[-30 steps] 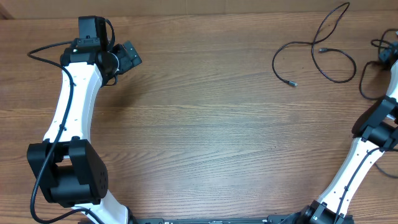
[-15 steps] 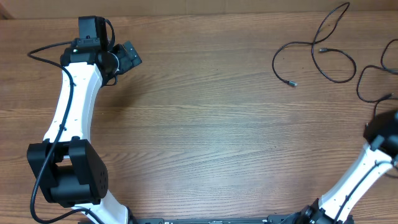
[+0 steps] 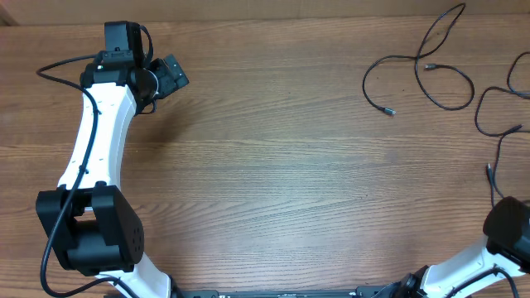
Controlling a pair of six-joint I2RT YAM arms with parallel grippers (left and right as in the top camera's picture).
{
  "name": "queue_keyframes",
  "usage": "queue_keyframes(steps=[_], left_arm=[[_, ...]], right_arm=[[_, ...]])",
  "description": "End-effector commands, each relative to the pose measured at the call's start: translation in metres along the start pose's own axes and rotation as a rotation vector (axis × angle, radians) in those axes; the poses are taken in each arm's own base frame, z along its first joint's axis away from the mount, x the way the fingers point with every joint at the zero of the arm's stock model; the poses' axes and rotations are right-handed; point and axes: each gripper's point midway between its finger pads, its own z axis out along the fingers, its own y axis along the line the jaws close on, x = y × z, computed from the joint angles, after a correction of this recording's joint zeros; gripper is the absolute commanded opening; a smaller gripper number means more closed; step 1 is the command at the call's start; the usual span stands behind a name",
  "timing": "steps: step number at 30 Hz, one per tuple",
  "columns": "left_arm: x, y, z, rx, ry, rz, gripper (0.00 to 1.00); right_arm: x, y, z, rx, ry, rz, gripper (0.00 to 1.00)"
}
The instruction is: Untangle cables
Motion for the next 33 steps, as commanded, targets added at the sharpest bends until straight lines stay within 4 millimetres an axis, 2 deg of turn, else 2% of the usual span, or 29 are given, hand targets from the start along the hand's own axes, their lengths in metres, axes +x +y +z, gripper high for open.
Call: queue_keyframes(steps=[1,5,11,16,21,26,31,33], left_arm=[[-0.010,-0.011,-0.018,0.032,-0.044,0.004,0.99],[-0.010,-0.011,-0.018,0.032,-0.044,0.004,1.00],[-0.010,-0.011,-0.018,0.032,-0.044,0.004,1.00],[-0.010,-0.011,-0.018,0.032,-0.044,0.004,0.99],[-0.010,-0.011,-0.018,0.032,-0.044,0.004,1.00],[-0.010,-0.011,-0.018,0.032,-0.044,0.004,1.00],[-0.010,-0.011,-0.018,0.032,-0.044,0.004,1.00],[-0.010,-0.011,-0.018,0.032,-0.044,0.004,1.00]], right_arm=[[0.009,0.025,-0.043,-0.103,-0.048,-0.058,1.00],[0.029,0.025,-0.064,-0.099,-0.038,-0.110,1.00],[0.095,0.006,-0.062,-0.061,0.120,-0.065,1.00],[0.138,-0.004,-0.041,-0.100,0.145,-0.056,1.00],[0.198,-0.001,-0.009,-0.265,0.190,-0.030,1.00],[0.256,0.003,0.018,-0.432,0.309,0.032,1.00],[0.294,-0.005,0.031,-0.441,0.445,0.117,1.00],[0.301,-0.009,0.035,-0.425,0.485,0.141,1.00]])
